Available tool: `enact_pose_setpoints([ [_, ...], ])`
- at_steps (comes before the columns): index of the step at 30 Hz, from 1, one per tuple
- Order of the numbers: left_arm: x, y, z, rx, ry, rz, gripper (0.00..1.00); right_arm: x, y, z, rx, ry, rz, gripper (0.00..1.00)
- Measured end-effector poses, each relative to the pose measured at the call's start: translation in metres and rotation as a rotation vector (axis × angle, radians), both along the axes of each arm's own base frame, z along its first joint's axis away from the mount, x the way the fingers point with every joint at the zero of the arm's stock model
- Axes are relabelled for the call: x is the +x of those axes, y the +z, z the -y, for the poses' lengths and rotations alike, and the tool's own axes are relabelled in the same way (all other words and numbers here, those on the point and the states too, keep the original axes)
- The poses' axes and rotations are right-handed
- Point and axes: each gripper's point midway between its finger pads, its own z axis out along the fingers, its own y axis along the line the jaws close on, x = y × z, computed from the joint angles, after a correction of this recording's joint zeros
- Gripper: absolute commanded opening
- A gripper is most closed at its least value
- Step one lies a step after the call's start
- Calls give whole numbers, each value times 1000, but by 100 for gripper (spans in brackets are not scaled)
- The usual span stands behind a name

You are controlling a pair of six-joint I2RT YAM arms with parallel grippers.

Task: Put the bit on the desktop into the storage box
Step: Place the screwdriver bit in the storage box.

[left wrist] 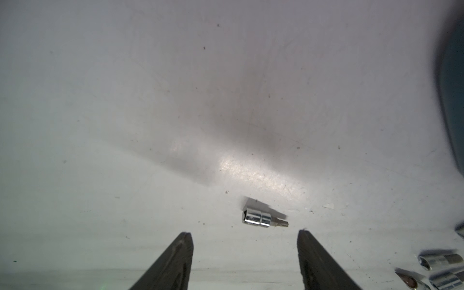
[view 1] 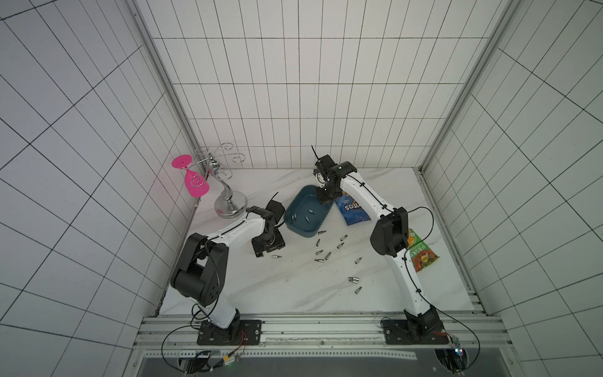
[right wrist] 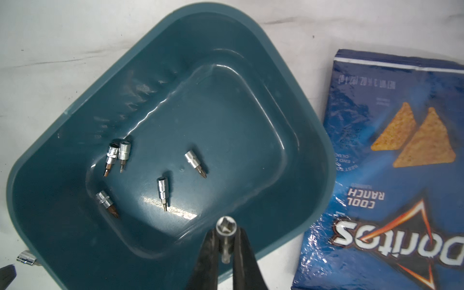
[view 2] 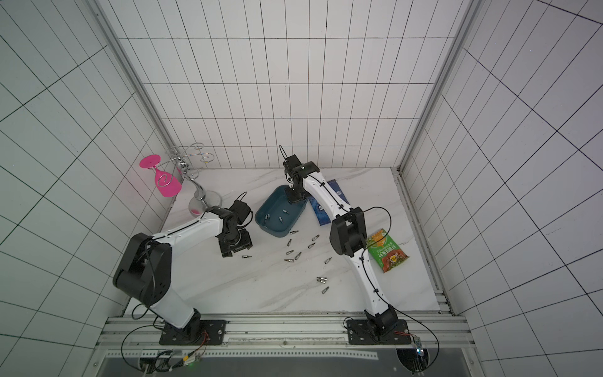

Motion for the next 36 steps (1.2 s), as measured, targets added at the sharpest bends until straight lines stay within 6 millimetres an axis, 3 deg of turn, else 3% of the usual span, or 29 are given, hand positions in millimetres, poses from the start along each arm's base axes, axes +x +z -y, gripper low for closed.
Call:
enact_pose_setpoints([
  [14,-7,-12,6,-32,91,-27,74,17,-40,-12,-65,100,61,0],
  [22,-12,-17,7,-29,123,-38,74,21,-45,-22,-83,149,110,0],
  [31,-14,-20,9,-26,128,-46,74,21,-69,-23,-122,170,96,0],
  [36,-14,-21,10,-29,127,-48,73,20,-71,-23,-128,178,97,0],
])
